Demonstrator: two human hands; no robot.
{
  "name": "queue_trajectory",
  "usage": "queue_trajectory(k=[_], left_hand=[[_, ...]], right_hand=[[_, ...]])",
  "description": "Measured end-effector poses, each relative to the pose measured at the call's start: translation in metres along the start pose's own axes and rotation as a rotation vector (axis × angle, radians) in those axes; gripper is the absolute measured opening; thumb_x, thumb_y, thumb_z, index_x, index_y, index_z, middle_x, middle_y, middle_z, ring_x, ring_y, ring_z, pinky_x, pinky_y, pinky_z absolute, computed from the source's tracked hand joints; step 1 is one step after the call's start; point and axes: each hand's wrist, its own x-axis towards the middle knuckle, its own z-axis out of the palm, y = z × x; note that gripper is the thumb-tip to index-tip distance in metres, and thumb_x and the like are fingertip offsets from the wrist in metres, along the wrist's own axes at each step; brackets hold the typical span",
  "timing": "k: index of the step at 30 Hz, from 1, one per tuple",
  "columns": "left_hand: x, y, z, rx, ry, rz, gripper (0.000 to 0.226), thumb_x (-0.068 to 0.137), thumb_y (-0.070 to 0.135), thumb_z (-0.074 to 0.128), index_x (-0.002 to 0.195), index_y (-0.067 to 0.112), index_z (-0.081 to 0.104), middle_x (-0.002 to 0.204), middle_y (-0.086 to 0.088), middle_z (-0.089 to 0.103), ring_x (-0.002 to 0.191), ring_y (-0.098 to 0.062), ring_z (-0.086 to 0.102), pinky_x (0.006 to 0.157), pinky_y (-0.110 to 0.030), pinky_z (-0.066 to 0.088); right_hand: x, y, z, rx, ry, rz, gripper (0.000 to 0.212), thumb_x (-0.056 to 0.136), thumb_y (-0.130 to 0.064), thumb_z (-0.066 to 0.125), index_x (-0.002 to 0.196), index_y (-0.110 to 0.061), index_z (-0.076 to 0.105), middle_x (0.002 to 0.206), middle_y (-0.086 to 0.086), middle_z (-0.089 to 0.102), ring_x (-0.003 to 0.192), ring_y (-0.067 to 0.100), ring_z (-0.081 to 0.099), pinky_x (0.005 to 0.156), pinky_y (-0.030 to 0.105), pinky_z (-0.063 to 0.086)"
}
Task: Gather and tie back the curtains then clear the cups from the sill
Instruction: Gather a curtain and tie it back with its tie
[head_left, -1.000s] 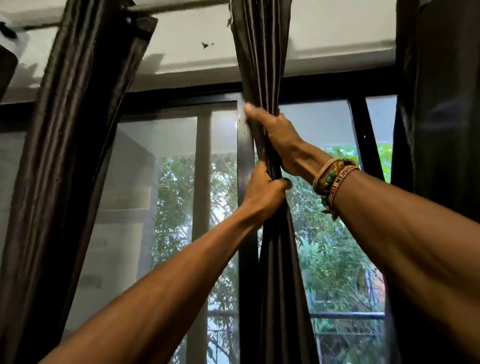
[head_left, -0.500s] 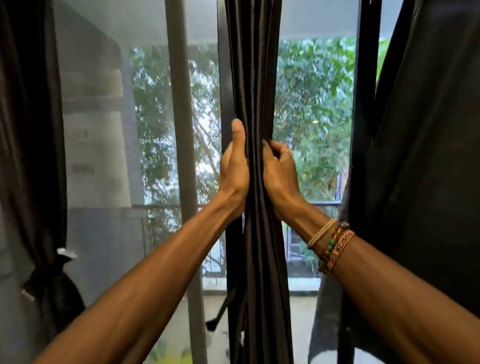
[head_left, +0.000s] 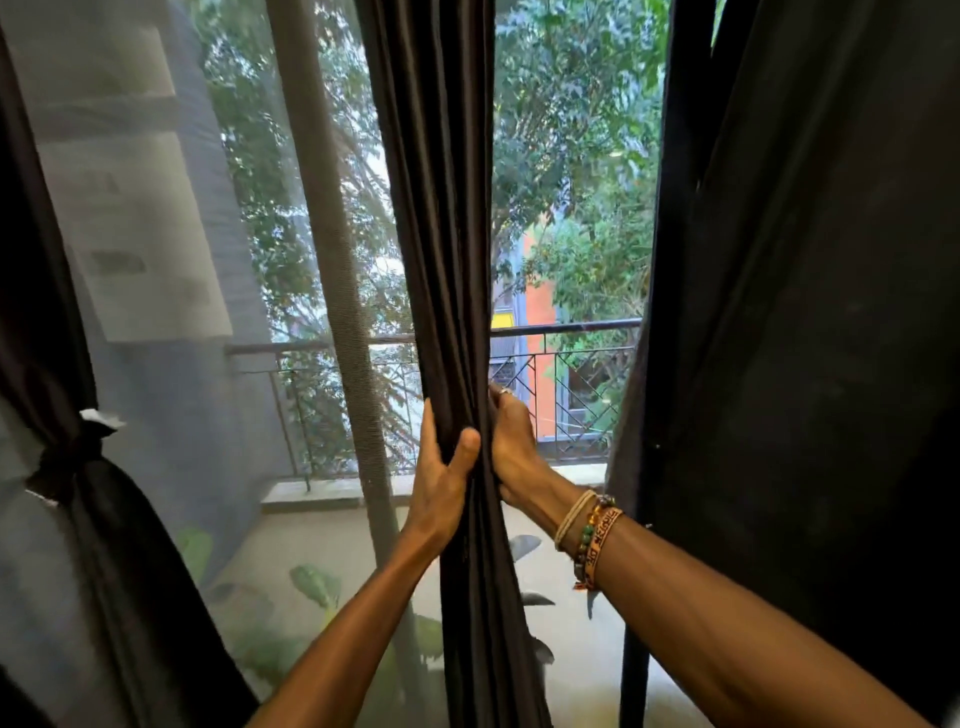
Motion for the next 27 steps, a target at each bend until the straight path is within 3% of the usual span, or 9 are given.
queue_trajectory(k=[2, 5, 7, 9, 14, 17, 21, 23, 27], left_hand=[[-0.008, -0.012, -0.005, 0.004, -0.056, 0.014, 0.113, 0.062, 0.081, 0.068, 0.145, 0.011, 0.037, 0.131, 0.001, 0.060, 0.117, -0.008, 0.061, 0.092, -0.020, 0.049], [-0.016, -0.021, -0.012, 0.018, -0.114, -0.047, 0.099, 0.051, 0.066, 0.083, 0.131, 0.018, 0.051, 0.119, -0.003, 0.067, 0.107, -0.015, 0.067, 0.087, -0.029, 0.055], [-0.014, -0.021, -0.017, 0.005, -0.114, -0.110, 0.077, 0.054, 0.052, 0.083, 0.120, 0.022, 0.060, 0.115, -0.007, 0.069, 0.105, -0.024, 0.068, 0.091, -0.042, 0.056], [-0.009, -0.017, -0.024, 0.029, -0.094, -0.128, 0.057, 0.058, 0.048, 0.076, 0.112, 0.032, 0.064, 0.123, -0.012, 0.062, 0.111, -0.026, 0.064, 0.096, -0.046, 0.052], [0.005, -0.005, -0.040, 0.391, -0.147, -0.176, 0.019, 0.072, 0.051, 0.060, 0.089, 0.043, 0.055, 0.126, -0.005, 0.039, 0.127, -0.026, 0.042, 0.108, -0.049, 0.038], [0.019, -0.001, -0.048, 0.533, -0.227, -0.248, 0.017, 0.091, 0.043, 0.058, 0.101, 0.030, 0.055, 0.123, -0.008, 0.040, 0.122, -0.028, 0.048, 0.107, -0.044, 0.040], [0.024, 0.011, -0.054, 0.516, -0.343, -0.248, 0.025, 0.101, 0.029, 0.051, 0.123, 0.022, 0.061, 0.119, -0.002, 0.065, 0.106, -0.019, 0.063, 0.096, -0.034, 0.050], [0.021, 0.014, -0.056, 0.504, -0.349, -0.231, 0.022, 0.102, 0.028, 0.051, 0.122, 0.024, 0.061, 0.114, 0.003, 0.066, 0.102, -0.015, 0.064, 0.091, -0.029, 0.051], [0.017, 0.008, -0.057, 0.276, -0.287, -0.254, 0.018, 0.100, 0.014, 0.055, 0.116, 0.023, 0.057, 0.111, 0.006, 0.067, 0.098, -0.007, 0.065, 0.088, -0.021, 0.052]], right_hand=[[-0.007, 0.005, -0.003, 0.130, 0.000, 0.131, 0.038, 0.076, -0.047, 0.058, 0.087, -0.013, 0.073, 0.093, 0.015, 0.073, 0.090, 0.035, 0.070, 0.086, 0.047, 0.058], [-0.014, 0.015, -0.008, 0.305, -0.077, 0.340, 0.035, 0.093, -0.028, 0.044, 0.081, -0.004, 0.067, 0.068, 0.012, 0.066, 0.058, 0.022, 0.066, 0.063, 0.029, 0.059], [-0.008, 0.026, -0.009, 0.314, -0.029, 0.307, 0.022, 0.097, -0.016, 0.048, 0.103, 0.001, 0.060, 0.079, 0.014, 0.065, 0.063, 0.021, 0.064, 0.076, 0.038, 0.061], [-0.001, 0.035, -0.012, 0.220, -0.008, 0.244, 0.034, 0.094, -0.014, 0.061, 0.123, 0.000, 0.053, 0.097, 0.015, 0.068, 0.073, 0.018, 0.066, 0.074, 0.035, 0.059], [-0.006, 0.032, -0.026, 0.051, -0.201, 0.259, 0.034, 0.097, -0.031, 0.054, 0.115, -0.009, 0.071, 0.101, 0.002, 0.074, 0.087, 0.016, 0.064, 0.081, 0.034, 0.050], [-0.001, 0.038, -0.031, 0.205, -0.157, 0.308, 0.042, 0.101, -0.040, 0.043, 0.114, -0.013, 0.073, 0.102, 0.002, 0.076, 0.090, 0.016, 0.071, 0.074, 0.030, 0.056], [0.002, 0.042, -0.034, 0.305, -0.062, 0.367, 0.035, 0.097, -0.030, 0.049, 0.094, -0.006, 0.075, 0.090, 0.010, 0.075, 0.074, 0.023, 0.071, 0.059, 0.029, 0.058], [0.001, 0.041, -0.034, 0.296, -0.064, 0.382, 0.031, 0.095, -0.025, 0.052, 0.095, -0.002, 0.072, 0.095, 0.014, 0.073, 0.079, 0.025, 0.069, 0.070, 0.035, 0.061], [-0.002, 0.040, -0.034, 0.270, -0.236, 0.429, 0.043, 0.092, -0.026, 0.058, 0.125, 0.002, 0.064, 0.132, 0.026, 0.060, 0.116, 0.037, 0.060, 0.104, 0.052, 0.047]])
